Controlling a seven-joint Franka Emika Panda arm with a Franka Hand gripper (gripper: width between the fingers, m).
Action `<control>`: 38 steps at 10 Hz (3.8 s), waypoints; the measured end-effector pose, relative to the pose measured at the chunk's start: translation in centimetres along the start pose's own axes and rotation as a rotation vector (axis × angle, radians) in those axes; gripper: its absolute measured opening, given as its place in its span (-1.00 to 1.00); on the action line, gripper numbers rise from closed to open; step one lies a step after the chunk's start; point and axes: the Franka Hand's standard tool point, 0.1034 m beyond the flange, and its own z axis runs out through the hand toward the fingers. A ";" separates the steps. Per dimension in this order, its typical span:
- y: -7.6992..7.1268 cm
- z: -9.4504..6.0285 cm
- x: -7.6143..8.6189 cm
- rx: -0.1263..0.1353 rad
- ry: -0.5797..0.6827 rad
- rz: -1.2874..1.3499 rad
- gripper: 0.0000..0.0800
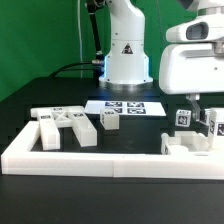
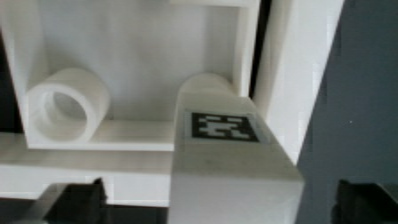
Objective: Assemble chair
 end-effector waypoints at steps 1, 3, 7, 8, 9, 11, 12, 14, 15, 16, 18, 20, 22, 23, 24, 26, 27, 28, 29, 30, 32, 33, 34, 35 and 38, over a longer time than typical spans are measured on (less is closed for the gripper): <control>0.1 0.0 0.0 0.000 0.001 0.000 0.32; 0.0 0.0 0.0 0.000 0.000 0.030 -0.28; -0.1 0.0 -0.1 0.002 -0.001 0.266 -0.28; -0.1 0.1 -0.1 0.007 0.000 0.380 -0.28; -0.5 0.1 -0.1 0.008 -0.001 0.513 -0.28; -0.7 0.2 -0.1 0.008 -0.001 0.711 -0.28; -0.7 0.2 -0.1 0.009 -0.001 0.789 -0.27; -0.5 0.2 -0.1 0.020 -0.006 0.922 -0.27; -0.4 0.2 -0.1 0.024 -0.008 0.997 -0.27; -0.4 0.2 -0.1 0.024 -0.009 1.041 -0.27; -0.4 0.2 -0.1 0.023 -0.012 1.156 -0.27; -0.5 0.2 -0.1 0.024 -0.011 1.093 -0.02; -0.8 0.1 -0.1 0.024 -0.008 0.957 0.55; -1.0 0.1 -0.1 0.025 -0.006 0.817 0.60; -1.2 0.1 -0.1 0.026 -0.005 0.738 0.62; -1.4 0.0 -0.1 0.027 -0.001 0.502 0.62; -1.4 0.0 -0.1 0.027 0.001 0.408 0.62; -1.3 0.0 -0.1 0.026 0.002 0.329 0.62; -1.4 0.0 -0.1 0.026 0.002 0.255 0.62; -1.3 0.0 -0.1 0.025 0.003 0.191 0.62; -1.2 0.0 -0.1 0.024 0.005 0.040 0.62; -1.0 0.0 -0.1 0.021 0.006 -0.042 0.62; -0.8 0.0 0.0 0.015 0.006 -0.120 0.62; -0.7 0.0 0.0 0.014 0.006 -0.156 0.62; -0.7 0.1 0.0 0.014 0.006 -0.154 -0.07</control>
Offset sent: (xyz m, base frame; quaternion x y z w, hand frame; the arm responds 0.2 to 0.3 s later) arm 0.0000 0.0000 0.0000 0.0000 0.0000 0.0000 1.0000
